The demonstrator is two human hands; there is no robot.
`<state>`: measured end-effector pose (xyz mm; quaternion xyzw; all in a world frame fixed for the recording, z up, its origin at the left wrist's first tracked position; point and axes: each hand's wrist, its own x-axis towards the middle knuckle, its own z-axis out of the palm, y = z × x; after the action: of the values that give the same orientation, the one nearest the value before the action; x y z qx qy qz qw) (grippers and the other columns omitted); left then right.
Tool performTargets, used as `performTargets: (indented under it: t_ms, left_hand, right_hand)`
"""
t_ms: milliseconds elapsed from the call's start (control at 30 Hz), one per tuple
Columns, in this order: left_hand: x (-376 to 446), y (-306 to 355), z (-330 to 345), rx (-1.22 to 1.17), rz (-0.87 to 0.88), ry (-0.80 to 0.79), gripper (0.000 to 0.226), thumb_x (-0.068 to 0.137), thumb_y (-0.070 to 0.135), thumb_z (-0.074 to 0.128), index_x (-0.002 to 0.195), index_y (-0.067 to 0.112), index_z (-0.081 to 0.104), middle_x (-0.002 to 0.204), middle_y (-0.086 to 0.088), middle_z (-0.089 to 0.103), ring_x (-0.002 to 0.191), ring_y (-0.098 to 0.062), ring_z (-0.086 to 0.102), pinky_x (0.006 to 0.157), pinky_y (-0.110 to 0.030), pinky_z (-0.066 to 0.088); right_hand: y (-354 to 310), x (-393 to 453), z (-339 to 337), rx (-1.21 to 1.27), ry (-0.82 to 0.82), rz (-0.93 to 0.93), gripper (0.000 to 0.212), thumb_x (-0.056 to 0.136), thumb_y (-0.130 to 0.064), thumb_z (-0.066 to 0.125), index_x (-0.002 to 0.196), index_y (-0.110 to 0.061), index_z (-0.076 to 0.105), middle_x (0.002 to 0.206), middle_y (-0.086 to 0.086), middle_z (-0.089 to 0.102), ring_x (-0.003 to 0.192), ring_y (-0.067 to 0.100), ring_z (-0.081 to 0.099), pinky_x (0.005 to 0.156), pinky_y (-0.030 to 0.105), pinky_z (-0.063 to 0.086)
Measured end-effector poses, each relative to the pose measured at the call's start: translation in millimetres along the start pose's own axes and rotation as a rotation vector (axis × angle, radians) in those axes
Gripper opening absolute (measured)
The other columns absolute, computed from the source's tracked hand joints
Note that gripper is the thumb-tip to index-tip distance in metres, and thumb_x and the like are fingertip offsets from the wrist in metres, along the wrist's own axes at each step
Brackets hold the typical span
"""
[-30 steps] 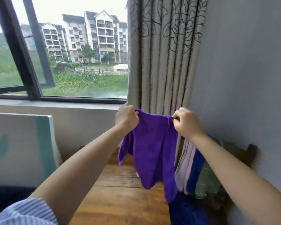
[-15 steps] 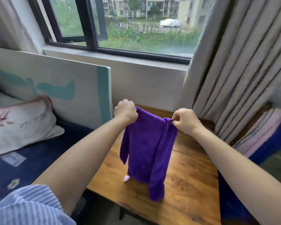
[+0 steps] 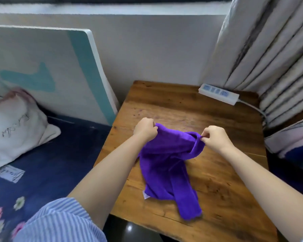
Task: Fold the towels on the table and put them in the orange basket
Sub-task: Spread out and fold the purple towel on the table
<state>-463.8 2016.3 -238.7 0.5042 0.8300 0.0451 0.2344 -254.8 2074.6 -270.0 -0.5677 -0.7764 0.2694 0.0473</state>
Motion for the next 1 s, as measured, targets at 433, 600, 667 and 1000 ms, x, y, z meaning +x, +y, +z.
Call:
performTargets:
  t_ms: [433, 600, 667, 1000]
  left_hand:
    - [53, -32, 90, -0.057, -0.146, -0.118, 0.028, 0.094, 0.012, 0.038, 0.099, 0.000, 0.063, 0.114, -0.020, 0.062, 0.110, -0.034, 0.054, 0.086, -0.038, 0.043]
    - [73, -11, 96, -0.145, -0.175, -0.125, 0.027, 0.090, 0.006, 0.041, 0.069, 0.003, 0.058, 0.102, -0.025, 0.064, 0.097, -0.037, 0.057, 0.078, -0.037, 0.044]
    - [78, 1, 100, -0.192, -0.153, -0.169, 0.026, 0.091, 0.011, 0.044, 0.078, 0.004, 0.066, 0.103, -0.021, 0.066, 0.100, -0.035, 0.058, 0.080, -0.036, 0.045]
    - [79, 14, 112, -0.164, -0.074, -0.184, 0.038, 0.087, 0.011, 0.049, 0.050, 0.014, 0.039, 0.078, -0.020, 0.058, 0.093, -0.034, 0.058, 0.071, -0.035, 0.043]
  right_hand:
    - [66, -4, 72, 0.089, -0.075, 0.405, 0.021, 0.082, -0.001, 0.051, 0.086, 0.004, 0.072, 0.102, 0.021, 0.069, 0.102, 0.034, 0.060, 0.084, 0.028, 0.042]
    - [69, -11, 84, 0.263, -0.006, 0.533, 0.018, 0.082, -0.004, 0.058, 0.096, -0.002, 0.071, 0.106, 0.014, 0.070, 0.103, 0.028, 0.061, 0.088, 0.027, 0.043]
    - [69, -15, 89, 0.307, 0.020, 0.565, 0.020, 0.082, -0.004, 0.060, 0.099, -0.003, 0.069, 0.105, 0.014, 0.069, 0.098, 0.026, 0.061, 0.083, 0.025, 0.043]
    - [80, -25, 105, 0.527, 0.044, 0.759, 0.018, 0.081, -0.007, 0.064, 0.096, 0.002, 0.069, 0.105, 0.016, 0.069, 0.099, 0.027, 0.061, 0.078, 0.025, 0.040]
